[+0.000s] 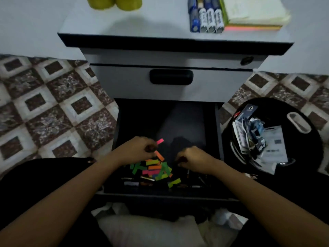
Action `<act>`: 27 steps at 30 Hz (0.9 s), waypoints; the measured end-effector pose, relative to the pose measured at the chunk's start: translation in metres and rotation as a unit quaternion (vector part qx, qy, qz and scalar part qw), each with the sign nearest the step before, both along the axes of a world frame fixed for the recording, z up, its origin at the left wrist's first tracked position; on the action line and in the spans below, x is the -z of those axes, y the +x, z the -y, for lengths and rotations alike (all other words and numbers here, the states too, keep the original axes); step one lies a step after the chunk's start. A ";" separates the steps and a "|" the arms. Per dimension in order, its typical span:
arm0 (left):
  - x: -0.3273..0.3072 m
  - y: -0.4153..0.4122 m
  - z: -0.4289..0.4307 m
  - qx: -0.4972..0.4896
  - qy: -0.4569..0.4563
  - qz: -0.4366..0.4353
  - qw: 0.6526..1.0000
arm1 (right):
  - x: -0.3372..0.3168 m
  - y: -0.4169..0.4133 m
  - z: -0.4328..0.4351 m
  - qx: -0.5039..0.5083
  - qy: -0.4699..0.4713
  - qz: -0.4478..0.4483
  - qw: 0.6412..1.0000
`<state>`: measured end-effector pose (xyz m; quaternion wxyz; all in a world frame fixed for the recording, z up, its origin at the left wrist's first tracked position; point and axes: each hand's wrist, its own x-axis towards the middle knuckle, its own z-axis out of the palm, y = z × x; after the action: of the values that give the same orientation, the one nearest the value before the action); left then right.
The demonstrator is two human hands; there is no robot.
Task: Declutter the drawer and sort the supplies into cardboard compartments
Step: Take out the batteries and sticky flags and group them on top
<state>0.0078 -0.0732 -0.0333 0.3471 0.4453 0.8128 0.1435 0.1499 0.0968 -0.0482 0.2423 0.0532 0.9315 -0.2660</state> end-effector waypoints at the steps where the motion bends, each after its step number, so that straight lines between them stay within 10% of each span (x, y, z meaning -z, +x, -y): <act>1: 0.005 -0.001 -0.001 0.008 -0.012 0.006 1.000 | 0.004 -0.001 0.000 -0.010 0.001 0.012 1.000; 12: 0.058 0.020 0.010 0.230 -0.169 -0.030 0.958 | 0.032 -0.005 -0.022 0.027 -0.019 0.048 0.998; 27: 0.071 0.027 0.022 0.220 -0.134 -0.050 0.965 | 0.038 0.017 -0.025 -0.044 0.048 0.047 0.997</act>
<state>0.0346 -0.0953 -0.1042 0.3858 0.5688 0.7231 -0.0685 0.1668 0.1213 -0.0860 0.2944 0.0363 0.9322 -0.2077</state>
